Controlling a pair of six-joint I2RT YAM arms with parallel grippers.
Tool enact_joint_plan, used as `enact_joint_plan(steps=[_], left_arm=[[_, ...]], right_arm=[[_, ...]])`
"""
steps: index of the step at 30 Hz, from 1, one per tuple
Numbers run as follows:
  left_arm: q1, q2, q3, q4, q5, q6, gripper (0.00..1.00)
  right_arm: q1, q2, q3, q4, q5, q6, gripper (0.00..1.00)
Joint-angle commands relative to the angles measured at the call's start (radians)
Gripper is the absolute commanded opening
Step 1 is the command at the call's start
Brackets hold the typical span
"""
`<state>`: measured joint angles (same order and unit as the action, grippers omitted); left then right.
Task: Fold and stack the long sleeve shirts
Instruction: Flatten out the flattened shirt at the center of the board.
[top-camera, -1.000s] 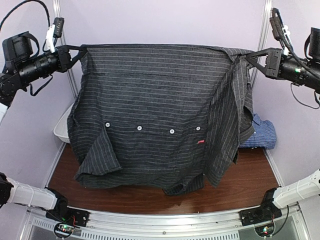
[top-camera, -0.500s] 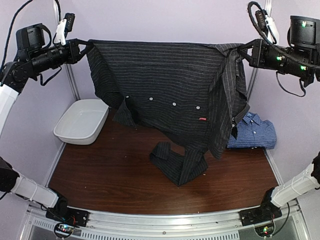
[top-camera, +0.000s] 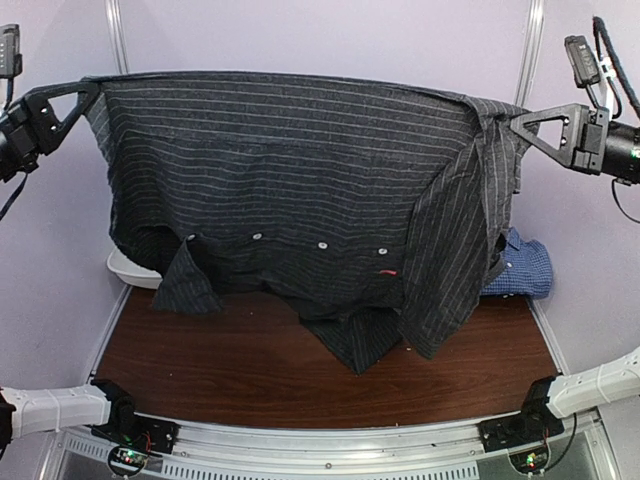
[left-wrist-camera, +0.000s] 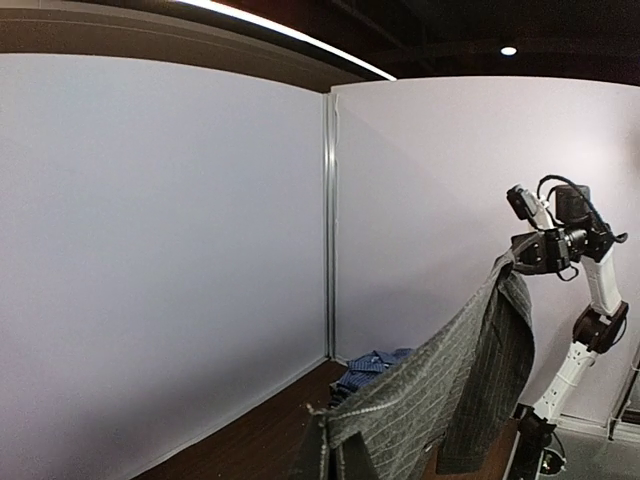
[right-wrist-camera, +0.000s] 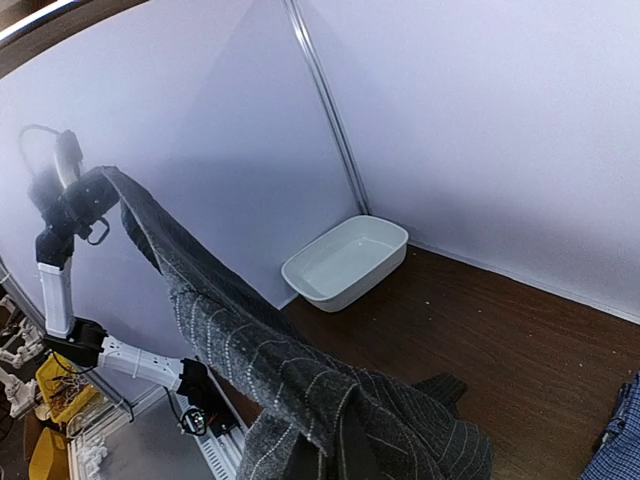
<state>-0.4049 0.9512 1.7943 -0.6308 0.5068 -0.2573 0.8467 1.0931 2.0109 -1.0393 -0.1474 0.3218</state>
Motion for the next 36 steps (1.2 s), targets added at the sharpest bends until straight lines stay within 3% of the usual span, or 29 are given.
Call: enact_joint_plan(steps=[1, 4, 12, 16, 20, 26, 28, 29, 32, 36], left_arm=[[0.009, -0.027, -0.008, 0.030, -0.001, -0.053, 0.00], [0.009, -0.005, -0.051, 0.029, -0.050, -0.059, 0.00], [0.009, 0.197, -0.286, 0.126, -0.376, -0.051, 0.00], [0.009, 0.406, -0.306, 0.237, -0.548, -0.047, 0.00], [0.014, 0.657, -0.170, 0.299, -0.609, -0.021, 0.00], [0.035, 1.072, 0.125, 0.324, -0.663, 0.009, 0.00], [0.039, 1.163, 0.175, 0.319, -0.651, 0.004, 0.00], [0.041, 1.196, 0.184, 0.321, -0.642, 0.005, 0.03], [0.046, 1.242, 0.179, 0.322, -0.637, 0.011, 0.42], [0.056, 1.198, 0.109, 0.330, -0.663, 0.010, 0.71]], right_arm=[[-0.003, -0.044, -0.015, 0.055, -0.076, 0.046, 0.00], [-0.003, -0.048, -0.064, 0.048, 0.001, 0.045, 0.00], [-0.027, 0.018, -0.404, 0.082, 0.475, 0.055, 0.00], [-0.223, 0.193, -0.472, 0.216, 0.435, 0.003, 0.00], [-0.409, 0.415, -0.425, 0.355, 0.362, -0.052, 0.00], [-0.492, 0.796, -0.199, 0.437, 0.379, -0.091, 0.00], [-0.496, 0.895, -0.126, 0.434, 0.384, -0.100, 0.09], [-0.495, 0.933, -0.094, 0.422, 0.383, -0.105, 0.17], [-0.493, 0.974, -0.061, 0.375, 0.385, -0.112, 0.41], [-0.471, 0.814, -0.287, 0.471, 0.420, -0.124, 0.76]])
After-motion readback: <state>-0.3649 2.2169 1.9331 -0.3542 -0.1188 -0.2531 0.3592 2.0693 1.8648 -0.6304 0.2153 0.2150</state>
